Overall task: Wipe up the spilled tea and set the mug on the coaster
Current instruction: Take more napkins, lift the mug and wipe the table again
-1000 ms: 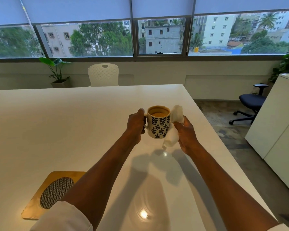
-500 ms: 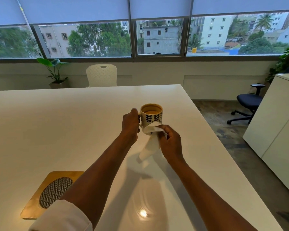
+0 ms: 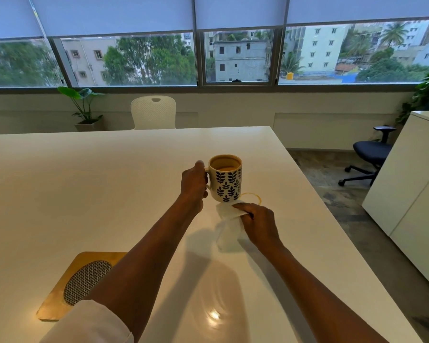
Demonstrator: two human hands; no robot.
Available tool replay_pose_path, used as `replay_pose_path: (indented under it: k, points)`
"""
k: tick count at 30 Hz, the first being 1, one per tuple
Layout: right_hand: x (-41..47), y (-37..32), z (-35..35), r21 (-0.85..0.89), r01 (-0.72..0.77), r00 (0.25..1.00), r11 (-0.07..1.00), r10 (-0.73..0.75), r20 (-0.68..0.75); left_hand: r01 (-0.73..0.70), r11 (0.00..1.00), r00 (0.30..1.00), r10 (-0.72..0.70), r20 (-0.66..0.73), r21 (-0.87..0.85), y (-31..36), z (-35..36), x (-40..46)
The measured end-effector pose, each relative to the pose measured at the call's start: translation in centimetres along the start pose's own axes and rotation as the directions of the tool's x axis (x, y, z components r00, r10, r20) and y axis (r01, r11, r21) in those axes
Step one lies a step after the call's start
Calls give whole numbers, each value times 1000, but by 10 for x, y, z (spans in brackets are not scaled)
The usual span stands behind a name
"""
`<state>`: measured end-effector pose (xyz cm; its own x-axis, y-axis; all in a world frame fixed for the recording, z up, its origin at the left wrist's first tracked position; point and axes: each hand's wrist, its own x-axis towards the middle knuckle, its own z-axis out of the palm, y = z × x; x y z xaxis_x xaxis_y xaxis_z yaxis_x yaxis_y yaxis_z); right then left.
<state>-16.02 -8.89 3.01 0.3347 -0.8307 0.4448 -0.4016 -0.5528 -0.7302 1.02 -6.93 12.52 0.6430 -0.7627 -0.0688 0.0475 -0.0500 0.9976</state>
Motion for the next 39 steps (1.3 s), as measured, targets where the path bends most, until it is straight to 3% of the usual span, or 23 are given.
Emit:
replay_pose_path:
  k: [7, 13, 17, 21, 26, 29, 34, 39]
  points:
    - [17, 26, -33, 156, -179, 974, 971, 197, -110, 3, 1000, 1000, -3, -5, -18, -1, -8, 4]
    - [36, 51, -47, 271, -297, 938, 916, 332, -95, 16, 999, 1000, -17, -19, -33, -7, -11, 10]
    - [45, 62, -41, 92, -306, 949, 948, 312, -54, 16, 999, 999, -18, -30, -38, -10, -11, 17]
    - [54, 74, -29, -205, -255, 965, 945, 262, 8, 14, 999, 999, -15, -43, -33, -11, -11, 25]
    - [58, 87, -19, -506, -32, 996, 862, 69, 54, 24, 999, 999, -26, -40, -38, -14, -10, 35]
    - [61, 90, -13, -655, -85, 984, 751, 168, 65, 38, 998, 999, -40, -35, -46, -18, -9, 40]
    - [66, 87, -5, -639, -150, 978, 754, 209, 18, 59, 997, 997, -61, -47, -46, -24, -8, 48]
    - [84, 87, -5, -709, -189, 952, 679, 305, 38, 51, 998, 997, -53, -49, -41, -30, -9, 55]
